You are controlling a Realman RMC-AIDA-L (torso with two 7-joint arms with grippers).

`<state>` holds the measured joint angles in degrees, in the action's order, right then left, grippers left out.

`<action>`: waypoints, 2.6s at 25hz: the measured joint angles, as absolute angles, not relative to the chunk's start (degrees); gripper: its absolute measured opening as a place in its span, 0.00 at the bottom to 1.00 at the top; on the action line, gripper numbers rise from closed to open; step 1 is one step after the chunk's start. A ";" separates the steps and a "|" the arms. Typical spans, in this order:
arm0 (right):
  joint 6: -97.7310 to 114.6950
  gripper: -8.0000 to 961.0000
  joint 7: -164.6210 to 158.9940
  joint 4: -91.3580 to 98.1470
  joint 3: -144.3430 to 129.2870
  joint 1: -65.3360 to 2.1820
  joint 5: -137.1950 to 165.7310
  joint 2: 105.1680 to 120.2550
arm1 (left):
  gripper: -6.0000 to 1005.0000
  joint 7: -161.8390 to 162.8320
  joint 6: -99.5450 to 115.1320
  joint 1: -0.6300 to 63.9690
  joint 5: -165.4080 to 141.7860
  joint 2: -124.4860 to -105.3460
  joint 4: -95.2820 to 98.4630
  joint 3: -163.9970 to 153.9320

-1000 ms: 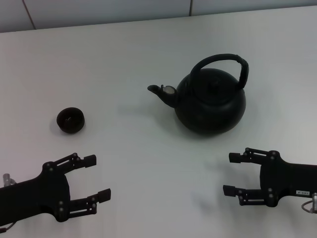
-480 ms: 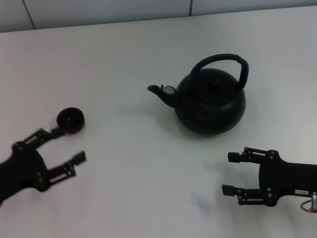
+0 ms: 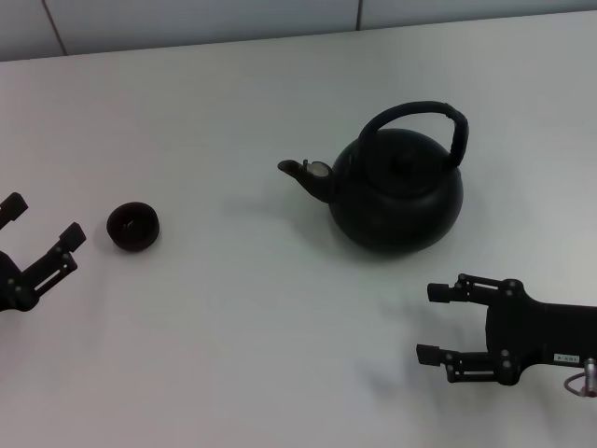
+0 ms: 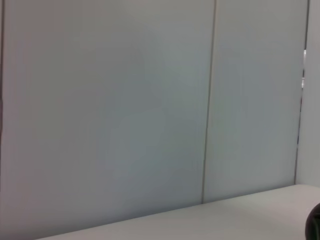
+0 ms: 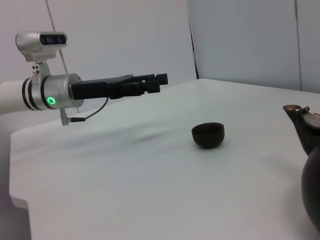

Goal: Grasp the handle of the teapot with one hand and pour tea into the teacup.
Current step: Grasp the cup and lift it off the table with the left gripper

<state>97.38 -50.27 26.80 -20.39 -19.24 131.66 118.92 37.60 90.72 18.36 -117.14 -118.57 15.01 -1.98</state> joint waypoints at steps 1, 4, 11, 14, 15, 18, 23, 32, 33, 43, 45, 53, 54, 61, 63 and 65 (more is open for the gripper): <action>97.39 0.85 -50.29 26.80 -20.39 -19.25 131.66 118.92 | 0.84 37.57 90.68 18.37 -117.16 -118.57 14.99 -2.03; 97.38 0.85 -50.32 26.80 -20.39 -19.25 131.56 118.92 | 0.84 37.56 90.62 18.40 -117.36 -118.54 14.96 -2.22; 97.36 0.85 -50.31 26.80 -20.39 -19.49 131.40 118.92 | 0.83 37.22 84.96 18.51 -119.14 -118.47 15.26 -8.47; 97.34 0.85 -50.31 26.80 -20.37 -19.53 131.39 118.92 | 0.83 36.90 82.39 18.47 -119.19 -118.55 15.09 -10.19; 97.33 0.85 -50.31 26.80 -20.35 -19.53 131.39 118.92 | 0.83 36.42 81.39 18.44 -119.17 -118.60 14.93 -10.52; 97.31 0.85 -50.31 26.81 -20.32 -19.52 131.39 118.92 | 0.83 35.33 81.25 18.39 -118.86 -118.66 14.77 -10.43; 97.29 0.85 -50.41 26.81 -20.28 -19.51 131.39 118.92 | 0.83 35.19 80.64 18.65 -118.87 -118.66 14.65 -10.49; 97.29 0.85 -50.61 26.81 -20.12 -19.59 131.39 118.91 | 0.83 33.18 77.55 20.64 -118.83 -118.65 11.96 -10.61; 97.29 0.85 -50.65 26.81 -20.12 -19.60 131.39 118.91 | 0.83 33.16 76.77 21.35 -118.83 -118.67 11.50 -10.52; 97.80 0.85 -50.79 26.81 -19.87 -19.77 131.39 118.91 | 0.82 33.13 73.25 24.45 -118.66 -118.82 10.11 -10.16; 97.82 0.85 -50.80 26.81 -19.86 -19.77 131.39 118.91 | 0.82 33.13 72.21 25.01 -118.64 -118.83 9.81 -10.11; 98.16 0.85 -51.38 26.81 -19.68 -19.78 131.40 118.91 | 0.82 33.07 69.31 26.93 -118.56 -118.83 9.34 -9.46; 98.36 0.85 -51.46 26.84 -19.64 -19.78 131.39 118.91 | 0.82 32.68 68.68 27.36 -118.55 -118.82 8.90 -9.38; 98.70 0.85 -51.49 26.96 -19.52 -19.78 131.39 118.92 | 0.82 31.98 67.63 28.00 -118.55 -118.82 8.09 -9.38; 98.74 0.85 -51.53 26.98 -19.51 -19.78 131.38 118.91 | 0.82 31.75 67.01 28.18 -118.56 -118.82 7.80 -9.38; 98.77 0.85 -51.56 26.99 -19.51 -19.78 131.36 118.91 | 0.81 31.71 66.51 28.28 -118.56 -118.82 7.60 -9.38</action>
